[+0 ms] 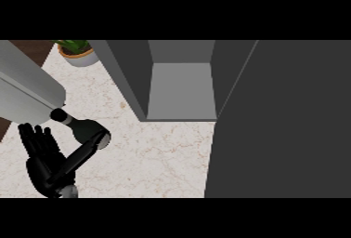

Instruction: Pick up the wine, place it into the cabinet and close the cabinet

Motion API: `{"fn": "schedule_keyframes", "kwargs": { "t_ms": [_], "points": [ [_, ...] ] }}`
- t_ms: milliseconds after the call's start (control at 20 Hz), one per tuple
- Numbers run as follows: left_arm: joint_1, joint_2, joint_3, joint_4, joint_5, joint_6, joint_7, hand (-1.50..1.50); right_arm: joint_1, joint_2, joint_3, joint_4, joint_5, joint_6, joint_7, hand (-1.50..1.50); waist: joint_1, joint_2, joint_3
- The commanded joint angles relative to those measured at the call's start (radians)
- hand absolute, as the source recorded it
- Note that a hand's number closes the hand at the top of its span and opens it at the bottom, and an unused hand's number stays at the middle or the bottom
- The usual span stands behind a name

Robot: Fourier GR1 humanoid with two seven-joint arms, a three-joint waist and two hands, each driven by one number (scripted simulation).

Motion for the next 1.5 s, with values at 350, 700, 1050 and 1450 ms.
{"fn": "schedule_keyframes", "kwargs": {
  "t_ms": [350,700,1050,1450],
  "points": [
    [-0.055,-0.003,-0.017,0.159,0.096,-0.049,-0.149,-1.50,0.038,-0.033,-0.081,-0.163,-0.124,0.016,0.068,-1.50,-0.004,0.000,0.001],
    [-0.090,-0.003,0.085,0.350,0.159,-0.198,-0.263,-1.50,-0.011,0.009,0.055,-0.140,0.010,-0.029,0.114,-1.50,0.000,0.000,0.000],
    [-0.147,-0.003,0.116,0.461,0.172,-0.220,-0.308,-1.50,-0.027,-0.006,-0.011,-0.134,-0.047,-0.023,0.093,-1.50,-0.001,0.001,0.000],
    [-0.199,0.002,0.168,0.597,0.206,-0.303,-0.367,-1.50,0.048,0.004,-0.010,-0.039,-0.051,0.040,-0.042,-1.50,0.000,0.002,0.001]
  ]
}}
